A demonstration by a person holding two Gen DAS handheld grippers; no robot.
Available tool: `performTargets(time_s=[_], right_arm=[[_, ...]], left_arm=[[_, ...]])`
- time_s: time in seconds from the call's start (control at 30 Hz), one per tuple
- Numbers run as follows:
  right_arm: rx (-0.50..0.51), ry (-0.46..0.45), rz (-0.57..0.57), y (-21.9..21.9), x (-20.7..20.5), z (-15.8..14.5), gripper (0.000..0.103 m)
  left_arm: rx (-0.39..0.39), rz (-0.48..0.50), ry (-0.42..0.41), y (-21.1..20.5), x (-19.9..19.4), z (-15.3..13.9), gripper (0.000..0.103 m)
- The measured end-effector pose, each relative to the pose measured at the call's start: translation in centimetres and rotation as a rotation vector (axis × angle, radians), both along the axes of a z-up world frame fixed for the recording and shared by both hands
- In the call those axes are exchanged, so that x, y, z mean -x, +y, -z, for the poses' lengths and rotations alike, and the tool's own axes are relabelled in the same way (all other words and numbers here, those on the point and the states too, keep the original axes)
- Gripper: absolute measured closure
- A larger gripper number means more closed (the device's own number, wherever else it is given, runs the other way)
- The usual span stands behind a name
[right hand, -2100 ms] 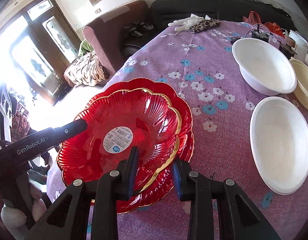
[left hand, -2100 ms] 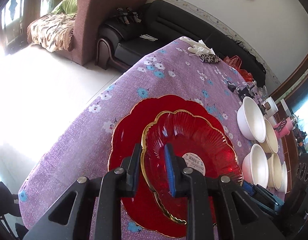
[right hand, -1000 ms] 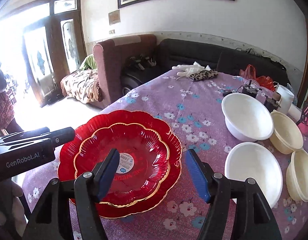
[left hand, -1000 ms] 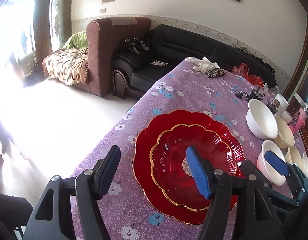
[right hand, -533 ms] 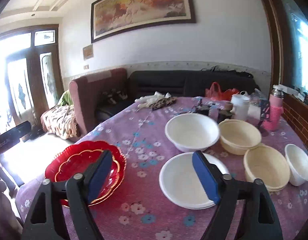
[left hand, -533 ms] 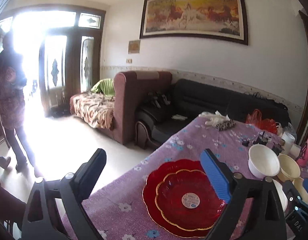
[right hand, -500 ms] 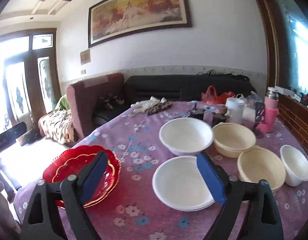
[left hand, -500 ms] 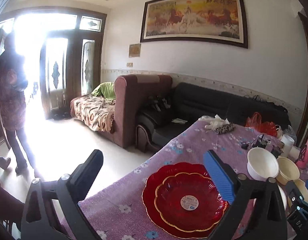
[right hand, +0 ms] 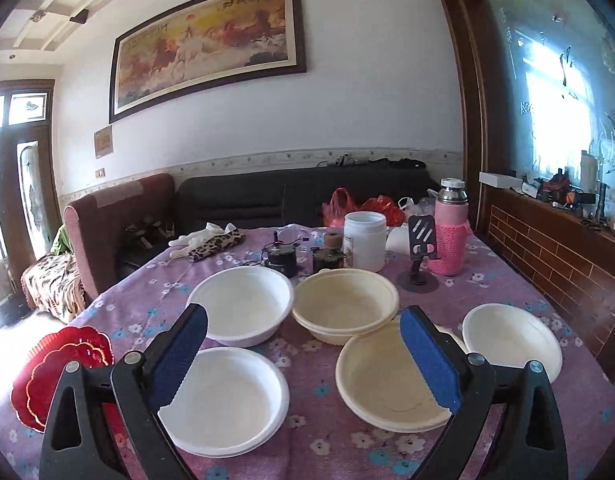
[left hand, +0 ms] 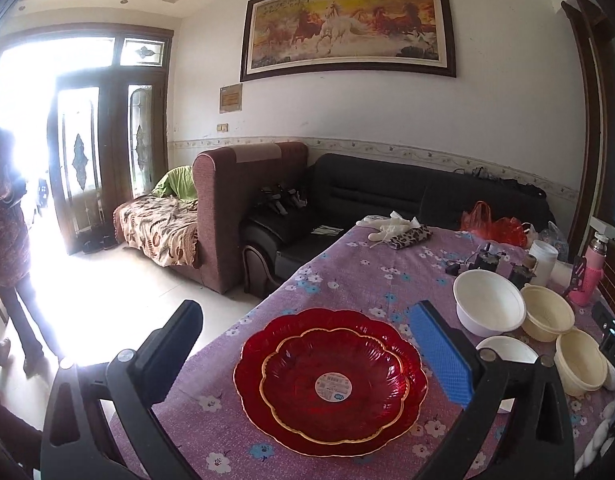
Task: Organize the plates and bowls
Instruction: 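Move both grippers toward the shallow white foam bowl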
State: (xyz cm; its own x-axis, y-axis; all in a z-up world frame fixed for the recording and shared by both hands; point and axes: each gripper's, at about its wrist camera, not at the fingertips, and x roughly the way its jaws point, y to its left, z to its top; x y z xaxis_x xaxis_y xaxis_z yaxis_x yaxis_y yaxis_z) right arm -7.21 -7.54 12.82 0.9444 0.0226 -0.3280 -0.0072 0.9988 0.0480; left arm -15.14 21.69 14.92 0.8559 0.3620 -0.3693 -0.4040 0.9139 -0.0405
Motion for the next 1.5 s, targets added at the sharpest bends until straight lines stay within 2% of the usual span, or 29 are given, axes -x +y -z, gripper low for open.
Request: performTargets(time_s=[0.13, 0.37, 0.47, 0.57, 0.63, 0.7, 0.8, 0.97, 1.13, 1.23, 1.37, 1.47, 1.5], right_arm=[[0.033, -0.013, 0.033, -1.8, -0.7, -0.7, 0.004], [-0.012, -0.017, 0.096, -7.7, -1.2, -0.7, 0.004], [-0.094, -0.022, 0.152, -11.5, -1.1, 0.1, 0.004], [-0.242, 0.066, 0.146, -14.9, -2.4, 0.8, 0.004], [-0.312, 0.08, 0.151, -16.6, -2.6, 0.8, 0.004], [-0.339, 0.058, 0.145, -17.4, -2.2, 0.3, 0.004], [-0.354, 0.062, 0.14, -17.9, -2.2, 0.2, 0.004], [-0.376, 0.094, 0.133, -18.0, -2.8, 0.9, 0.004], [-0.38, 0.092, 0.108, -17.4, -2.8, 1.2, 0.004], [-0.404, 0.126, -0.007, -14.7, -3.2, 1.5, 0.004], [-0.329, 0.189, -0.137, -9.3, -4.2, 1.7, 0.004], [-0.318, 0.265, -0.233, -5.5, -5.2, 2.8, 0.005], [-0.318, 0.292, -0.267, -4.3, -5.5, 3.3, 0.009]], left_arm=[[0.0, 0.027, 0.014, -0.8, -1.1, 0.2, 0.0], [0.097, 0.121, 0.118, -3.6, -4.4, 1.3, 0.0], [0.12, 0.17, 0.179, -6.5, -7.2, 1.9, 0.0], [0.158, 0.241, 0.242, -9.6, -9.9, 3.0, 0.0], [0.149, 0.258, 0.285, -11.5, -11.2, 4.0, 0.0], [0.137, 0.267, 0.32, -12.7, -11.9, 4.7, 0.0], [0.171, 0.275, 0.322, -12.9, -11.5, 4.9, 0.0], [0.156, 0.311, 0.303, -12.1, -10.8, 4.0, 0.0], [0.216, 0.39, 0.337, -10.8, -11.8, 4.0, 0.0], [0.219, 0.392, 0.358, -10.3, -12.8, 5.1, 0.0], [0.288, 0.421, 0.42, -9.6, -14.9, 7.1, 0.0], [0.3, 0.419, 0.463, -9.4, -16.2, 8.6, 0.0], [0.298, 0.422, 0.473, -9.3, -16.5, 9.0, 0.0]])
